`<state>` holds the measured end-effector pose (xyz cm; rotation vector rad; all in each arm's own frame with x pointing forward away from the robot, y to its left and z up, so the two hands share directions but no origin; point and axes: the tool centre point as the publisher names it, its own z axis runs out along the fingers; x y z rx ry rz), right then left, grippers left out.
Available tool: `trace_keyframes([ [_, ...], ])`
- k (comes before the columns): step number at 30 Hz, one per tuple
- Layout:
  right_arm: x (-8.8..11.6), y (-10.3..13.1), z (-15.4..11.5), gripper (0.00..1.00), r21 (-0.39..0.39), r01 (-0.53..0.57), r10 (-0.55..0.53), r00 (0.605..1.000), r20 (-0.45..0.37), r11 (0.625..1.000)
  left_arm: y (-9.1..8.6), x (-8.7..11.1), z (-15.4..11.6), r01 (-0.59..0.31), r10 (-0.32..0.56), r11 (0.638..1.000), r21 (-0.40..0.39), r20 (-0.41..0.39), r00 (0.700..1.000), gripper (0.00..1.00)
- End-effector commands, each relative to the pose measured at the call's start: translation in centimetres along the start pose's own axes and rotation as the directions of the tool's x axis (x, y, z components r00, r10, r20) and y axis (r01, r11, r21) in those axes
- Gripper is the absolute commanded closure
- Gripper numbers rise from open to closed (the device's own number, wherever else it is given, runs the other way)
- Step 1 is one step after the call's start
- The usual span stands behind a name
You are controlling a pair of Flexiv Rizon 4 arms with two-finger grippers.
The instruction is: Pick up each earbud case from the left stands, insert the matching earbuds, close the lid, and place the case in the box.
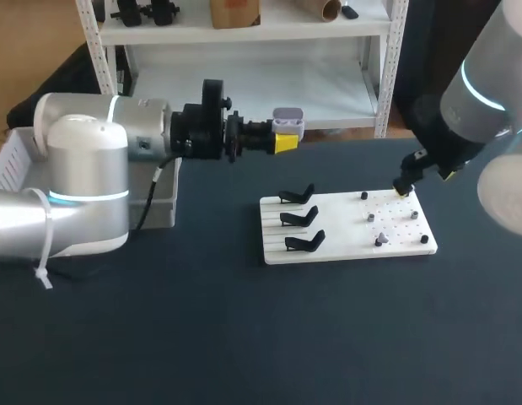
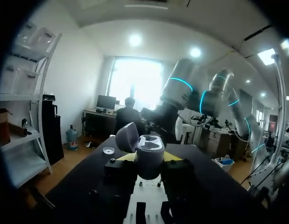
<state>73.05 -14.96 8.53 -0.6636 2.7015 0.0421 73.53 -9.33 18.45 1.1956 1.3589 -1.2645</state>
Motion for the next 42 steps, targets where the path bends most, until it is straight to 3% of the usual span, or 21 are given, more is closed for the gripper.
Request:
trace_keyframes([
  [1,-0.6,-0.4,0.6,0.00,-0.007,0.012,-0.012,1.000,-0.017,1.000,-0.9,0.1,0.0,-0.031,0.031,0.997,-0.075,0.003,1.000,1.00],
  [4,-0.6,-0.4,1.0,0.02,-0.005,0.026,-0.026,0.999,-0.029,1.000,-0.8,0.1,0.2,-0.035,0.036,0.995,-0.090,0.007,0.999,1.00],
  [6,-0.5,-0.4,1.3,0.20,-0.008,0.027,-0.027,0.999,-0.035,1.000,-0.8,0.1,0.2,-0.035,0.036,0.995,-0.090,0.007,0.999,1.00],
  [11,-0.6,-0.4,2.5,0.49,-0.003,0.064,-0.064,0.994,-0.083,0.998,-0.8,0.1,0.2,-0.035,0.036,0.995,-0.090,0.007,0.999,1.00],
  [17,-1.5,-0.6,3.3,0.48,-0.011,0.067,-0.068,0.992,-0.105,0.998,-0.8,0.1,0.2,-0.035,0.036,0.995,-0.090,0.007,0.999,1.00],
  [20,-1.8,-0.8,4.0,0.41,-0.032,0.082,-0.086,0.989,-0.118,0.996,-0.8,0.1,0.2,-0.035,0.036,0.995,-0.090,0.007,0.999,1.00],
  [27,-2.2,-1.5,4.9,0.45,-0.034,0.102,-0.106,0.985,-0.133,0.994,-0.8,0.1,0.2,-0.035,0.036,0.995,-0.090,0.007,0.999,1.00],
  [32,-2.1,-1.8,5.4,0.58,-0.029,0.107,-0.110,0.982,-0.153,0.994,-0.8,0.1,0.2,-0.035,0.036,0.995,-0.090,0.007,0.999,1.00],
  [42,-1.4,-1.7,6.0,0.56,-0.029,0.096,-0.099,0.981,-0.168,0.995,-0.8,0.1,0.2,-0.035,0.036,0.995,-0.090,0.007,0.999,1.00],
])
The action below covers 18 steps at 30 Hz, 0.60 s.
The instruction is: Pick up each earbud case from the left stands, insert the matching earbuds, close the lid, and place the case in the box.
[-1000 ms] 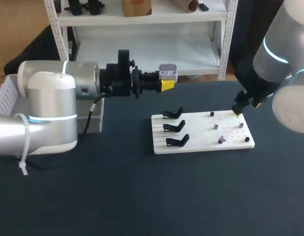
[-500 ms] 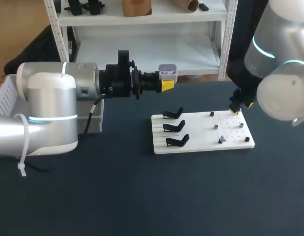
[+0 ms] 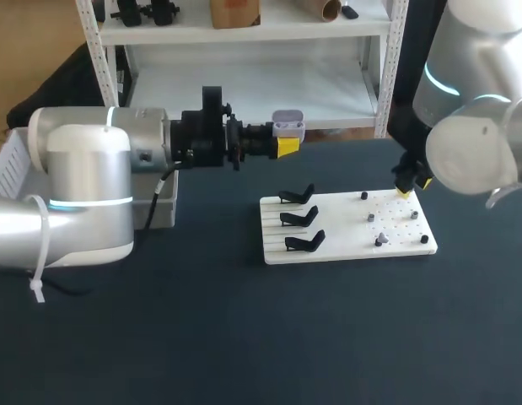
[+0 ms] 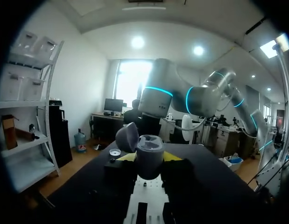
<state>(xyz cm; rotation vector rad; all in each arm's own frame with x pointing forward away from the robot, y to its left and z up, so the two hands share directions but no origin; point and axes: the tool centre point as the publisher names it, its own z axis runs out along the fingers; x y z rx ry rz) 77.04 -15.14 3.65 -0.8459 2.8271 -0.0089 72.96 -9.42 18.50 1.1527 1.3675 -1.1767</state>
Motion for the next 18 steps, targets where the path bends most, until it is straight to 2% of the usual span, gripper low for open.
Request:
trace_keyframes([
  [1,0.07,-0.04,0.25,0.56,0.002,-0.006,0.006,1.000,-0.002,1.000,-0.22,0.05,0.04,-0.002,0.002,1.000,-0.008,0.003,1.000,1.00],
  [15,0.10,-0.11,1.08,0.64,0.024,-0.056,0.056,0.998,-0.014,0.998,-0.22,0.05,0.04,-0.002,0.002,1.000,-0.008,0.003,1.000,1.00],
  [18,0.01,-0.29,1.18,0.63,0.022,-0.070,0.070,0.998,-0.010,0.997,-0.22,0.05,0.04,-0.002,0.002,1.000,-0.008,0.003,1.000,1.00],
])
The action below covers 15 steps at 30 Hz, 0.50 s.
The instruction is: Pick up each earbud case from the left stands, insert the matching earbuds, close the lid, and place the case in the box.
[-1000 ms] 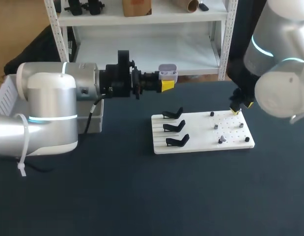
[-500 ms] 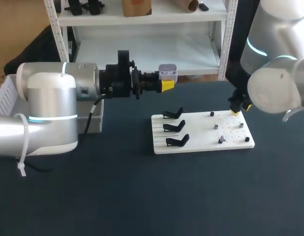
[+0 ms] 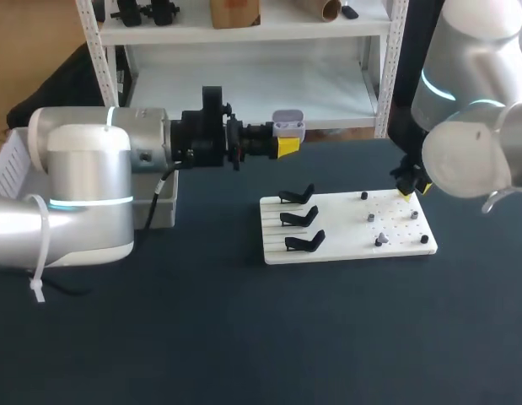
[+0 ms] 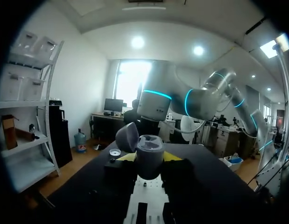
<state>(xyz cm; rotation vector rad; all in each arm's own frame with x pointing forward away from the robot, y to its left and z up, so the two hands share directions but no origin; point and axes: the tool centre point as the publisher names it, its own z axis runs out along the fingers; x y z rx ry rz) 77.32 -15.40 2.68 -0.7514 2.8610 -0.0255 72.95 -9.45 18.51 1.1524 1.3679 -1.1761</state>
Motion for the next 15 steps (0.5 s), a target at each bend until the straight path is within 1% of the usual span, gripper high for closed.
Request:
trace_keyframes([
  [1,-0.09,0.03,0.21,0.62,0.008,-0.011,0.011,1.000,0.003,1.000,-0.21,0.07,0.02,-0.002,0.002,1.000,-0.008,0.003,1.000,1.00],
  [2,-0.09,0.05,0.19,0.60,0.012,-0.019,0.019,1.000,-0.002,1.000,-0.21,0.07,0.02,-0.002,0.002,1.000,-0.008,0.003,1.000,1.00],
  [4,-0.11,0.05,0.20,0.60,0.010,-0.025,0.025,1.000,0.001,1.000,-0.21,0.07,0.02,-0.002,0.002,1.000,-0.008,0.003,1.000,1.00],
  [12,-0.49,-0.10,0.10,0.63,0.018,-0.060,0.060,0.998,0.001,0.998,-0.21,0.07,0.02,-0.002,0.002,1.000,-0.008,0.003,1.000,1.00],
  [15,-0.64,-0.12,0.03,0.65,0.022,-0.066,0.066,0.998,0.000,0.998,-0.21,0.07,0.02,-0.002,0.002,1.000,-0.008,0.003,1.000,1.00],
])
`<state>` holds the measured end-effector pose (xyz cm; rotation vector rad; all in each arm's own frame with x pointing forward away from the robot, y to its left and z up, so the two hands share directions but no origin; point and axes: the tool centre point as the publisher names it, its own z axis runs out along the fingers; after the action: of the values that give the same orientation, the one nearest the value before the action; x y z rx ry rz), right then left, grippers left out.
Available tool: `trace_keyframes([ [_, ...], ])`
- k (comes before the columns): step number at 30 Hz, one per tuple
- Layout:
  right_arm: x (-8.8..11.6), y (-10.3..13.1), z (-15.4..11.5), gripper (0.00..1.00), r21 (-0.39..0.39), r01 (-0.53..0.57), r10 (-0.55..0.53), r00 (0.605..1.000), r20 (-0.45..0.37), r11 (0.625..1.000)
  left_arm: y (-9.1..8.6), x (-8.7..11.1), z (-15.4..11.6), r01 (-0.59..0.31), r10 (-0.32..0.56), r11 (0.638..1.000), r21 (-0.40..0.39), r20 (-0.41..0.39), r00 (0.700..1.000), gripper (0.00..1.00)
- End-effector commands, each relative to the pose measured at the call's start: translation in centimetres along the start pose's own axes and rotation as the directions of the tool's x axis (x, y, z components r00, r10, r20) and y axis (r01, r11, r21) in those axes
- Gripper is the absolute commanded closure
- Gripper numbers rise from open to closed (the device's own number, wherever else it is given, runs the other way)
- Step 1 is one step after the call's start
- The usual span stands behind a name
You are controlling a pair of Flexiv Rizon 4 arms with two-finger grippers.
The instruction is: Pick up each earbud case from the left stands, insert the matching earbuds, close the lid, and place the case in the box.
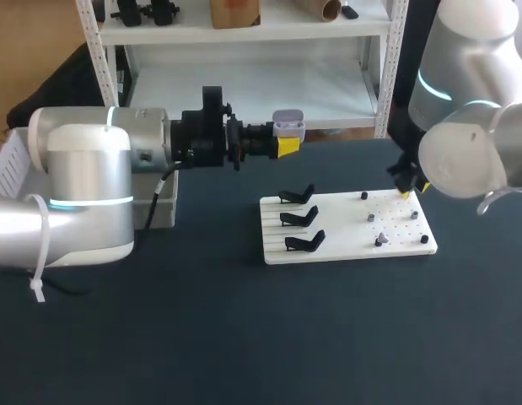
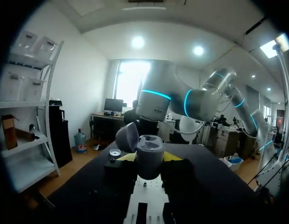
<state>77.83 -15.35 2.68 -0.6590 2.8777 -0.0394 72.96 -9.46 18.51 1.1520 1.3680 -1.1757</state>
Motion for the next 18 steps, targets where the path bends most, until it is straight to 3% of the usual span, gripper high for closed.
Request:
trace_keyframes([
  [1,-0.20,0.09,-0.06,0.66,0.006,-0.004,0.004,1.000,-0.003,1.000,-0.21,0.07,0.01,-0.002,0.002,1.000,-0.007,0.003,1.000,1.00],
  [12,-0.21,0.21,0.02,0.76,0.017,-0.014,0.015,1.000,-0.022,1.000,-0.21,0.07,0.01,-0.002,0.002,1.000,-0.007,0.003,1.000,1.00],
  [18,0.12,0.38,0.12,0.72,0.018,-0.024,0.024,0.999,-0.030,1.000,-0.21,0.07,0.01,-0.002,0.002,1.000,-0.007,0.003,1.000,1.00],
])
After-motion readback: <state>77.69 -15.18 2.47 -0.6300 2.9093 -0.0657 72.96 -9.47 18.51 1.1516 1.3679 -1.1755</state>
